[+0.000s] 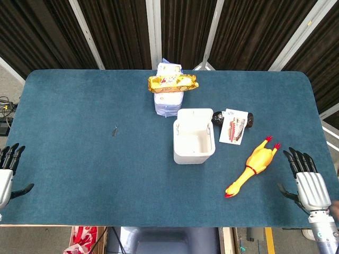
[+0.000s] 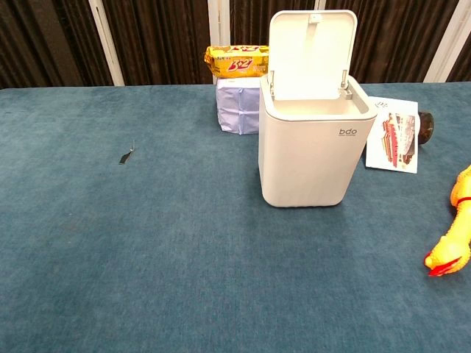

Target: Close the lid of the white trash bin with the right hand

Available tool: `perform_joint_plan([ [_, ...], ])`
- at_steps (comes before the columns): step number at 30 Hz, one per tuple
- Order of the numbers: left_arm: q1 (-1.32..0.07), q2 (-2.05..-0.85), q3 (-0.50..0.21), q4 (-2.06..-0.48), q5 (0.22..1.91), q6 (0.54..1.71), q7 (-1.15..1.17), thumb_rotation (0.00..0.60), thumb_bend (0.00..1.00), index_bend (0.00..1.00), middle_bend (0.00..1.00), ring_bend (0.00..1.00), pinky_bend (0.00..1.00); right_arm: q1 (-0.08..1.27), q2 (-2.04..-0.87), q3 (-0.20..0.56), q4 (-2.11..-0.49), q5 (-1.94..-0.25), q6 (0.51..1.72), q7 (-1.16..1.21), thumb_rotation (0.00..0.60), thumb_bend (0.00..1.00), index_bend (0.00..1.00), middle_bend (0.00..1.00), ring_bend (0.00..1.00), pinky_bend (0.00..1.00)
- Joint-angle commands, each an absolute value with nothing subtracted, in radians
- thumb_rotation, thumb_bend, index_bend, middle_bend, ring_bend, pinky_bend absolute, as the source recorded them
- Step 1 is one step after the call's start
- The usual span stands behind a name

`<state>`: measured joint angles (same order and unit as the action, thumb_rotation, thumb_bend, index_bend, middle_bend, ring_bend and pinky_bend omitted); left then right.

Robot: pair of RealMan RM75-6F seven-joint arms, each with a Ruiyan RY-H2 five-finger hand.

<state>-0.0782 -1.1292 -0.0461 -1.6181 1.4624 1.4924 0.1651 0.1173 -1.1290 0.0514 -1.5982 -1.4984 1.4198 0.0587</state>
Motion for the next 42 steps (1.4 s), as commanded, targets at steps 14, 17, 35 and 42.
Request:
perform_joint_plan([
  [14, -0.068, -1.124, -0.046, -1.618, 1.46, 1.506, 0.153, 0.6, 0.0, 0.0, 0.0, 0.0, 0.0, 0.146, -1.092, 0.096, -1.682, -1.49, 1.418, 0.097, 0.6, 0.31, 0.0, 0.0, 0.0, 0.0],
  [17, -0.067, -1.122, -0.047, -1.621, 1.455, 1.503, 0.146, 0.6, 0.0, 0.0, 0.0, 0.0, 0.0, 0.174, -1.057, 0.134, -1.74, -1.457, 1.391, 0.113, 0.6, 0.31, 0.0, 0.0, 0.02, 0.17],
  [35, -0.081, -1.111, -0.054, -1.646, 1.428, 1.463, 0.129, 0.6, 0.0, 0.0, 0.0, 0.0, 0.0, 0.514, -0.856, 0.39, -1.968, -0.958, 0.951, 0.078, 0.6, 0.63, 0.0, 0.73, 0.86, 0.86],
  [42, -0.087, -1.108, -0.059, -1.649, 1.413, 1.447, 0.119, 0.6, 0.0, 0.0, 0.0, 0.0, 0.0, 0.669, -0.862, 0.422, -1.971, -0.75, 0.837, 0.002, 0.6, 0.72, 0.0, 0.77, 0.9, 0.89],
])
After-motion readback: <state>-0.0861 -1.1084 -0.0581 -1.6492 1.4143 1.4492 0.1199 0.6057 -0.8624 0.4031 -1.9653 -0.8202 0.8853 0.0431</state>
